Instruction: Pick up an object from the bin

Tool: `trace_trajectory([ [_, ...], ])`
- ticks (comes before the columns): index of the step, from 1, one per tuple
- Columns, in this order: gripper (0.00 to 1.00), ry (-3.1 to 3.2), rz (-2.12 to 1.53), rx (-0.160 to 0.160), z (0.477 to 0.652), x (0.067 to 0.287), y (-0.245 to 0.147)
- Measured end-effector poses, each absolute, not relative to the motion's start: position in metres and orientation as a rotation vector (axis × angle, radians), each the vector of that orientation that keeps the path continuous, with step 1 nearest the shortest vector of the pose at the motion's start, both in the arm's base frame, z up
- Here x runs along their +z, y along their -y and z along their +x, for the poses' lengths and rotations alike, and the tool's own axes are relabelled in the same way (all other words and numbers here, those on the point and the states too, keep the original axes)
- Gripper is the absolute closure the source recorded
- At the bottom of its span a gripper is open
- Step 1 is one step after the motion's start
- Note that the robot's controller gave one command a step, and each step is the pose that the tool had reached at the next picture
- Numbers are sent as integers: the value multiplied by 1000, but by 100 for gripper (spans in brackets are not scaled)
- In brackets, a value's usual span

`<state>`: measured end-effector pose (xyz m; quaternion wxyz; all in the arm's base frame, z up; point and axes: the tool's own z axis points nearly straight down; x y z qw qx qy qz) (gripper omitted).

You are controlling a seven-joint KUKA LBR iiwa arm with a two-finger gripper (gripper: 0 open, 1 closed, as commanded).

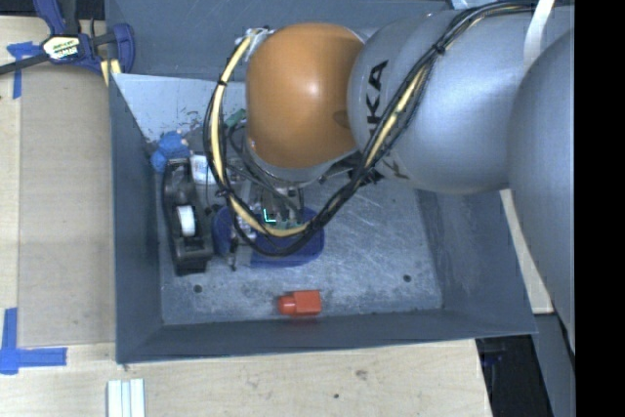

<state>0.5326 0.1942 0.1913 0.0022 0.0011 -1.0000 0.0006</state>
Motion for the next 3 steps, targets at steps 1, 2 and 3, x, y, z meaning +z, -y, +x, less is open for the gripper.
trace_trajectory([
  [1,0,3126,285,-1,587,68,-161],
  [2,0,3076,663,0,578,72,-106],
  [3,0,3068,696,-1,624,72,-103],
])
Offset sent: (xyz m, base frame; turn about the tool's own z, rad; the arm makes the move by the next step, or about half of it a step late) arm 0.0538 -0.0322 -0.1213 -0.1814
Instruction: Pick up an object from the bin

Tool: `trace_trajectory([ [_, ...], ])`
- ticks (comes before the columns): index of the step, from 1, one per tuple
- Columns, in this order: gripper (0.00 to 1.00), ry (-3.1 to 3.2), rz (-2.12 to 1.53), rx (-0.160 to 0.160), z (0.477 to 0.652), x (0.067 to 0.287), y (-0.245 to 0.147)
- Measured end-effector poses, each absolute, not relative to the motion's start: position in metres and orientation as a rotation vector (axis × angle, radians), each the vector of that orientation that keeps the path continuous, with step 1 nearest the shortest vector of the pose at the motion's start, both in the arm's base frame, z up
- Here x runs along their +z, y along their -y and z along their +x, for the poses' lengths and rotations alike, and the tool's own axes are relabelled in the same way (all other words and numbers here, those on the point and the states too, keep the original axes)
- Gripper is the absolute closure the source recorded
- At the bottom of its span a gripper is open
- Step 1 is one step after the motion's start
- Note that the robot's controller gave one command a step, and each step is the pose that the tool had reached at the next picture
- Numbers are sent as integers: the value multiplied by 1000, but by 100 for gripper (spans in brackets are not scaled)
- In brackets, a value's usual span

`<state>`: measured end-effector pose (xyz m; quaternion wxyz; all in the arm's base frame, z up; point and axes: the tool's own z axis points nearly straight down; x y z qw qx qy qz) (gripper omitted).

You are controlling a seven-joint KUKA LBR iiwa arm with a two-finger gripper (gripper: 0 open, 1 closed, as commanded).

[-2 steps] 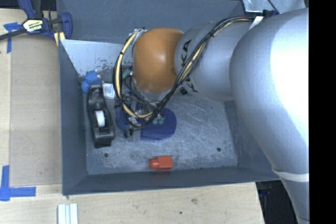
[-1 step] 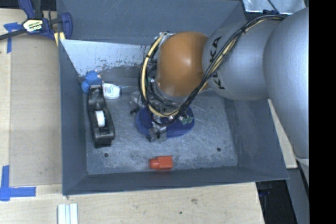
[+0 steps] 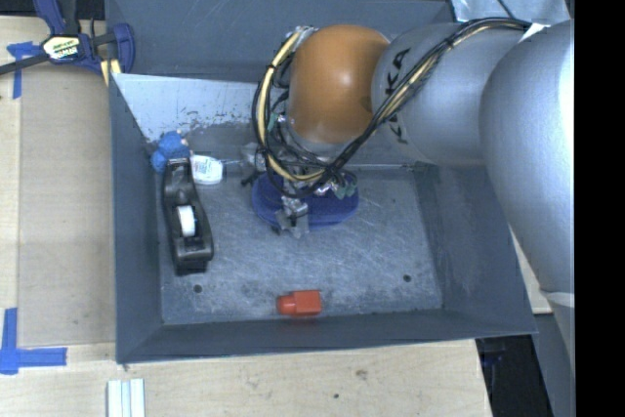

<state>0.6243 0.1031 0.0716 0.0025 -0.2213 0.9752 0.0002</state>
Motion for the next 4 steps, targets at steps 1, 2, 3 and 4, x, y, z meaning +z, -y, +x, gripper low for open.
trace_trajectory([
  [1,0,-3059,-687,4,625,73,-103],
  [2,0,-3060,-679,6,625,73,-103],
  [3,100,-3051,-676,7,628,77,-104],
  [4,100,-3059,-673,3,630,92,-104],
])
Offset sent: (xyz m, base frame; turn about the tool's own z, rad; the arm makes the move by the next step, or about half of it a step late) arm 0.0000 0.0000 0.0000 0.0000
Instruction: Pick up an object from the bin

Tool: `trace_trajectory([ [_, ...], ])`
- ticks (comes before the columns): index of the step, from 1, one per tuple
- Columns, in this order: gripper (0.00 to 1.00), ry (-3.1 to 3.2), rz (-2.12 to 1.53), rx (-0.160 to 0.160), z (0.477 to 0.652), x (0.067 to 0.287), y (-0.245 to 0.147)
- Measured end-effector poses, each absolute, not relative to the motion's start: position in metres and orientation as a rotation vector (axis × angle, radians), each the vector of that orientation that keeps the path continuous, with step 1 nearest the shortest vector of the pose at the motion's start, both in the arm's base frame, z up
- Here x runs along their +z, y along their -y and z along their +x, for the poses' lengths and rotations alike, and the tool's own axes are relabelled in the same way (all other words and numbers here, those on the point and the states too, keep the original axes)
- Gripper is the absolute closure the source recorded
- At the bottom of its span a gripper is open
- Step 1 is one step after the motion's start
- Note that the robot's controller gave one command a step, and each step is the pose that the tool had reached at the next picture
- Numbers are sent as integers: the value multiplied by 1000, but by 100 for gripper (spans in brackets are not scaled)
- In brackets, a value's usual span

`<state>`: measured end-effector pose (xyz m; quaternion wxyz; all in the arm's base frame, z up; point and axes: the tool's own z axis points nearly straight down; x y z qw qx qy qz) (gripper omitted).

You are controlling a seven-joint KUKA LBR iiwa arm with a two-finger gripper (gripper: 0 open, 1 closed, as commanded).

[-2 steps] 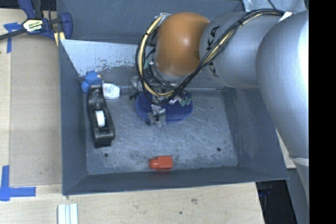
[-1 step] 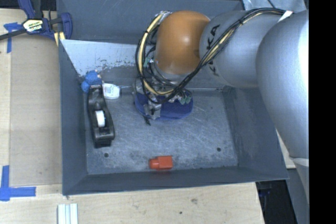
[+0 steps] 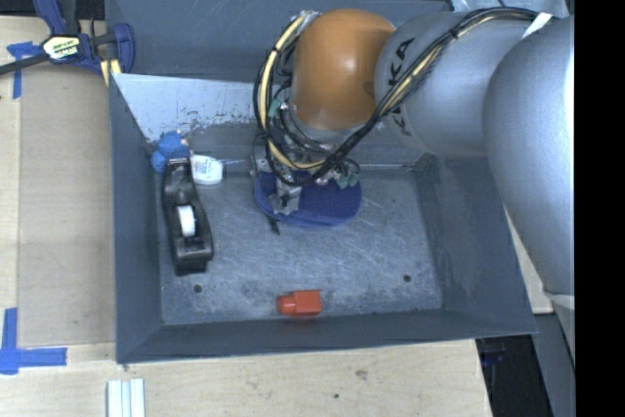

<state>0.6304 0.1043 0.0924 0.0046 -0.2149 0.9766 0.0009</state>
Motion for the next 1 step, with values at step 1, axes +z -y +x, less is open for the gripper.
trace_trajectory([
  [1,100,-3057,-666,-1,633,191,-105],
])
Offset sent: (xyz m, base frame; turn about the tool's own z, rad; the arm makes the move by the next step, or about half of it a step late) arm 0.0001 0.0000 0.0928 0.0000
